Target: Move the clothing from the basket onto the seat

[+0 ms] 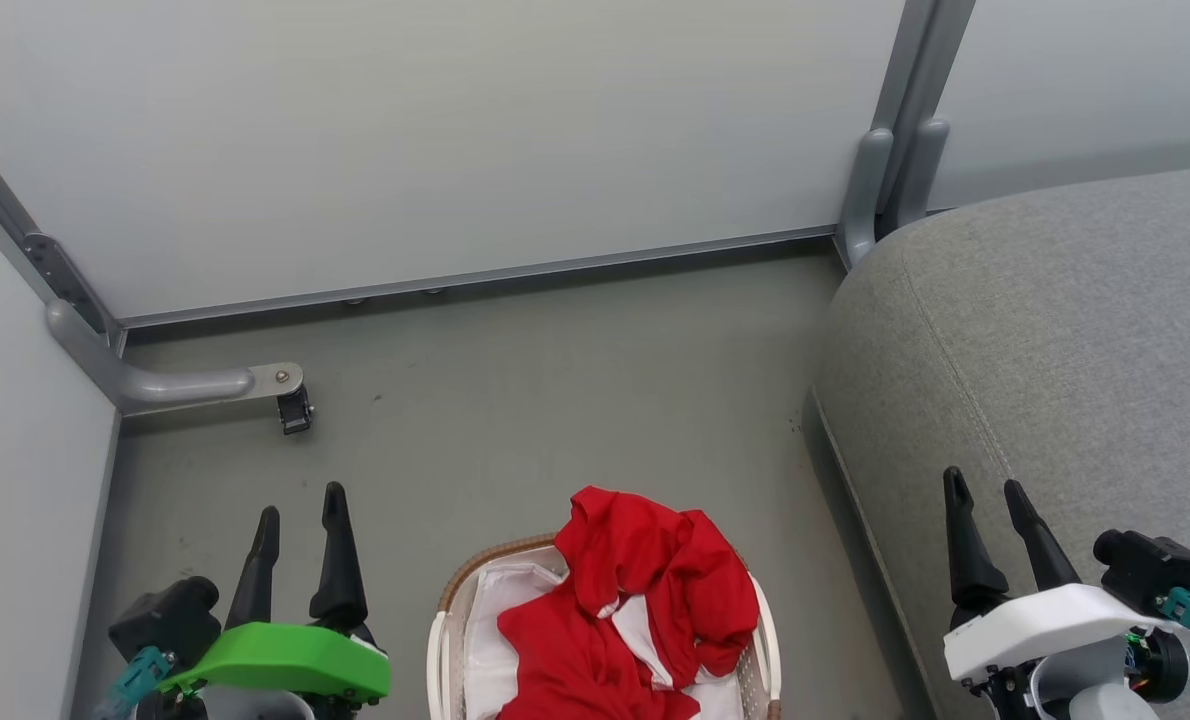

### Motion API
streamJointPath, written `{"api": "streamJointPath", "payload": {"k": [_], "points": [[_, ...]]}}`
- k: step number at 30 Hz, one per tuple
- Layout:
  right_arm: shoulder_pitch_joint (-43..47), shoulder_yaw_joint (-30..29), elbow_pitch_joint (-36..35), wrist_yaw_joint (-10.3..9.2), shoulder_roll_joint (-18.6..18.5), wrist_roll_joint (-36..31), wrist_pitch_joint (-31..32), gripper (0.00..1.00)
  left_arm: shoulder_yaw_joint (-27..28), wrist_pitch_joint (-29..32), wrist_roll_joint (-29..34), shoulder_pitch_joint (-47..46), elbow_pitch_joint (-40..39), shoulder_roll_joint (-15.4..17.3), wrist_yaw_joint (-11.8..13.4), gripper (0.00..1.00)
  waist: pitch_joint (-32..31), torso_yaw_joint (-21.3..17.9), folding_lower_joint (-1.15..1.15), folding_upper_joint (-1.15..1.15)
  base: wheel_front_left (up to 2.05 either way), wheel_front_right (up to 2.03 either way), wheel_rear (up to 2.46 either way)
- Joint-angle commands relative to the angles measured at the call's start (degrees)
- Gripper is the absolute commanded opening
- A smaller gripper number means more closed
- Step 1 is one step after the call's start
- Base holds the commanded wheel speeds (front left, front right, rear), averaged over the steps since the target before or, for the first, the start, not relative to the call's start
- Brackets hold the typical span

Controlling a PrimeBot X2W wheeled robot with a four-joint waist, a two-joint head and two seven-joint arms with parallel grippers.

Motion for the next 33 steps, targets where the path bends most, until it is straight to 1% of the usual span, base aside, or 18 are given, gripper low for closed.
{"api": "streamJointPath", "payload": {"k": [1, 16, 33], "points": [[0.3, 0.19, -0.15, 0.02, -0.41, -1.46, -0.53, 1.0, -0.23, -0.5, 1.57, 0.47, -0.03, 0.45, 0.29, 1.0, 0.0, 0.03, 0.0, 0.0, 0.0, 0.0, 0.0], [0.42, 0.3, -0.41, 0.02, -0.48, -8.16, -2.41, 1.0, -1.9, -2.34, 7.97, 0.71, 1.52, 0.5, 0.9, 1.0, 0.25, 0.35, 0.0, 0.0, 0.0, 0.0, 0.0], [0.91, 0.95, -0.63, 0.01, -0.59, -14.89, -4.26, 1.0, -3.07, -4.18, 13.81, 1.08, 2.94, 0.55, 1.36, 1.0, 0.51, 0.72, 0.0, 0.0, 0.0, 0.0, 0.0]]}}
